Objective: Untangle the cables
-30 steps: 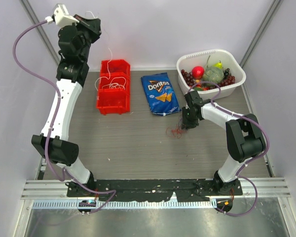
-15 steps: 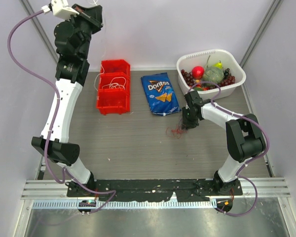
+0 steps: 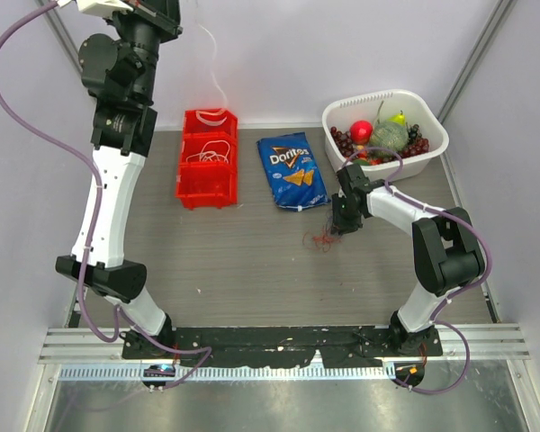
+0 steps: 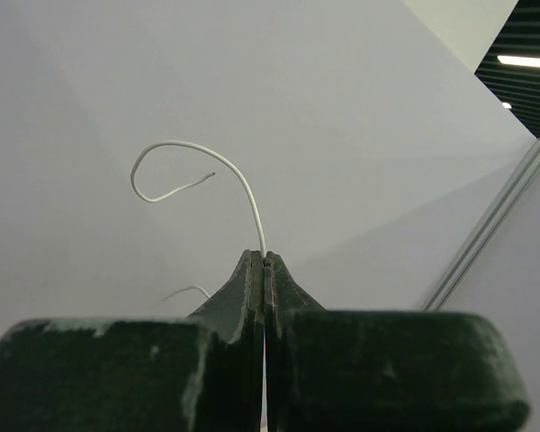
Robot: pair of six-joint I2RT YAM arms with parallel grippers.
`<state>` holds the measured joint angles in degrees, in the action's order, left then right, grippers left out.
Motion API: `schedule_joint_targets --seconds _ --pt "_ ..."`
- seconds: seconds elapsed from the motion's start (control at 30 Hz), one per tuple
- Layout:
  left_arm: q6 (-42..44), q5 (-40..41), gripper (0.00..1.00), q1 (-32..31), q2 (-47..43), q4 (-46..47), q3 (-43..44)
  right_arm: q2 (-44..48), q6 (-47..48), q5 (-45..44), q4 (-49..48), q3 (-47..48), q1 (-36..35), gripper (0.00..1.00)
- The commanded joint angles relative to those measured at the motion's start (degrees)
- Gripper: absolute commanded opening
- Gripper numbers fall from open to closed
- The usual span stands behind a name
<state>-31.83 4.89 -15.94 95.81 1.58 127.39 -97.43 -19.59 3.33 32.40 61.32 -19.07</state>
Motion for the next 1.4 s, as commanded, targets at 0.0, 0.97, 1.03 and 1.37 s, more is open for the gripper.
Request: schedule_joint_targets --seconds 0.0,0.97,1.03,1.37 --pt "0.3 1.0 0.00 0.2 -0.5 1.6 0.2 0.4 0.4 0.2 0.1 2.4 -0.1 0.28" --pt "-9.6 1.1 0.00 6.4 0.1 4.5 -19.3 1.0 0.6 -1.0 0.5 2.2 -0.1 0.29" --pt "-9.3 1.1 0.00 6.4 -0.1 4.9 -20.9 1.1 0.6 -1.0 0.6 2.2 0.0 0.29" --pt "-10.3 0.4 0.00 6.8 1.0 5.2 -23.4 1.1 0.4 -1.1 0.6 2.2 0.0 0.28"
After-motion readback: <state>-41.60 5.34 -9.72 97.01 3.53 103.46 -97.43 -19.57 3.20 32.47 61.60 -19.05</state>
